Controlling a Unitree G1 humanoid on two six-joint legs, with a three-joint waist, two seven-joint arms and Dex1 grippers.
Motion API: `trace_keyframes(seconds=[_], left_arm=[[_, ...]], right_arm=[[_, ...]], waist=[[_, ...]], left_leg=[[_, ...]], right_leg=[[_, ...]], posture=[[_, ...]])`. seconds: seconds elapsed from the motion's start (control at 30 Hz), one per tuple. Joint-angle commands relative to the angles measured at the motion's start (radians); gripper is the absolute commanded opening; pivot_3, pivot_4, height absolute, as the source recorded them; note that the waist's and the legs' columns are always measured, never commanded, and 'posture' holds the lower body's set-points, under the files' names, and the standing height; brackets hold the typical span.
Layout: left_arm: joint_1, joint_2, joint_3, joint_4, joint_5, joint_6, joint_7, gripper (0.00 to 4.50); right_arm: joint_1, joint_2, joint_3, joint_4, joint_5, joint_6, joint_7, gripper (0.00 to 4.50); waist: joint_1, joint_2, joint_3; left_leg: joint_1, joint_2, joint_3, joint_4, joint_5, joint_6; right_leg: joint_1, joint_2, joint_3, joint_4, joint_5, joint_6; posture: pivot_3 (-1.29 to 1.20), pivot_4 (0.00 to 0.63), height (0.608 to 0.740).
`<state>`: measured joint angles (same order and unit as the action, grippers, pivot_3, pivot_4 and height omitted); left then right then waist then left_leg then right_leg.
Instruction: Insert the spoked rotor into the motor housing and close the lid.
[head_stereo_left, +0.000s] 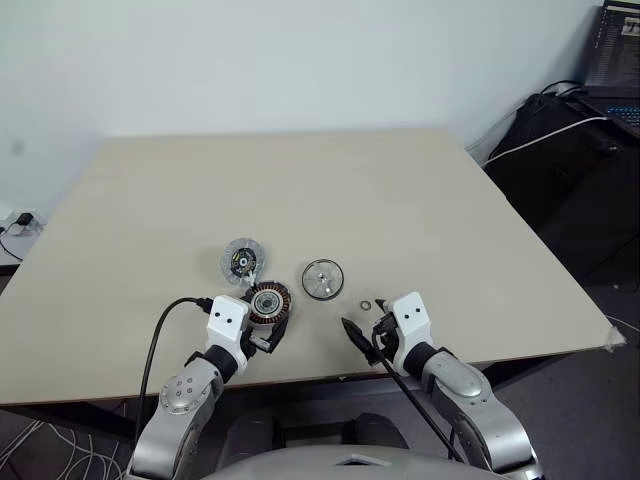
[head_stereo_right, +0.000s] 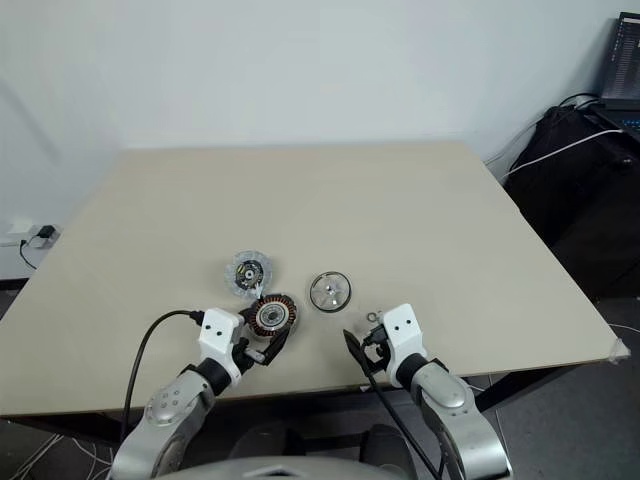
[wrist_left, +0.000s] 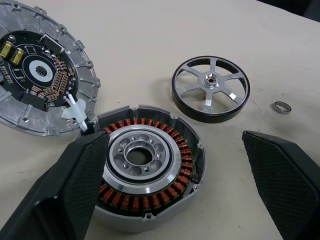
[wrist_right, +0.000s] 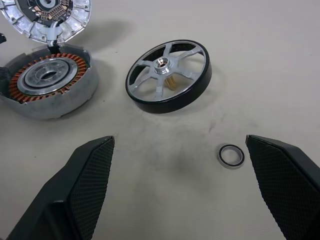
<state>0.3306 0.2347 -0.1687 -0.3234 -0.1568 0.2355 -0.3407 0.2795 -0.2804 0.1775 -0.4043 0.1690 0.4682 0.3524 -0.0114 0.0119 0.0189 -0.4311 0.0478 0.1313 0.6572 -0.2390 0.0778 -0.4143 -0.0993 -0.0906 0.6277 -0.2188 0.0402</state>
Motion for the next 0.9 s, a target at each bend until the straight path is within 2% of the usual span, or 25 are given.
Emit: trace_keyframes(seconds=[0.03,0.6,0.73,0.9], left_arm=[[-0.009,-0.007,-0.001,-0.042,0.004,-0.011,0.006,4.50],[-0.007,-0.008,-0.009,-0.045,0.007,-0.009,0.016,4.50],[-0.013,-0.024,-0.008,-0.034,0.030,-0.028,0.045,4.50],[-0.037,-0.065,-0.003,-0.012,0.051,-0.053,0.082,4.50]], right_arm=[[-0.014,0.001,-0.017,-0.038,0.017,-0.001,0.005,4.49],[-0.012,-0.008,-0.005,-0.042,-0.002,-0.007,-0.002,4.49],[-0.031,0.021,-0.021,-0.020,-0.020,0.021,-0.057,4.49],[-0.107,0.077,-0.049,0.108,-0.023,0.045,-0.107,4.49]], waist=[[0.000,0.000,0.000],[0.000,0.000,0.000],[0.000,0.000,0.000],[0.000,-0.001,0.000]], left_leg=[[0.000,0.000,0.000,0.000,0.000,0.000],[0.000,0.000,0.000,0.000,0.000,0.000],[0.000,0.000,0.000,0.000,0.000,0.000],[0.000,0.000,0.000,0.000,0.000,0.000]], right_leg=[[0.000,0.000,0.000,0.000,0.000,0.000],[0.000,0.000,0.000,0.000,0.000,0.000],[0.000,0.000,0.000,0.000,0.000,0.000],[0.000,0.000,0.000,0.000,0.000,0.000]], posture=[[0.00,0.000,0.740],[0.00,0.000,0.740],[0.00,0.000,0.740],[0.00,0.000,0.740]])
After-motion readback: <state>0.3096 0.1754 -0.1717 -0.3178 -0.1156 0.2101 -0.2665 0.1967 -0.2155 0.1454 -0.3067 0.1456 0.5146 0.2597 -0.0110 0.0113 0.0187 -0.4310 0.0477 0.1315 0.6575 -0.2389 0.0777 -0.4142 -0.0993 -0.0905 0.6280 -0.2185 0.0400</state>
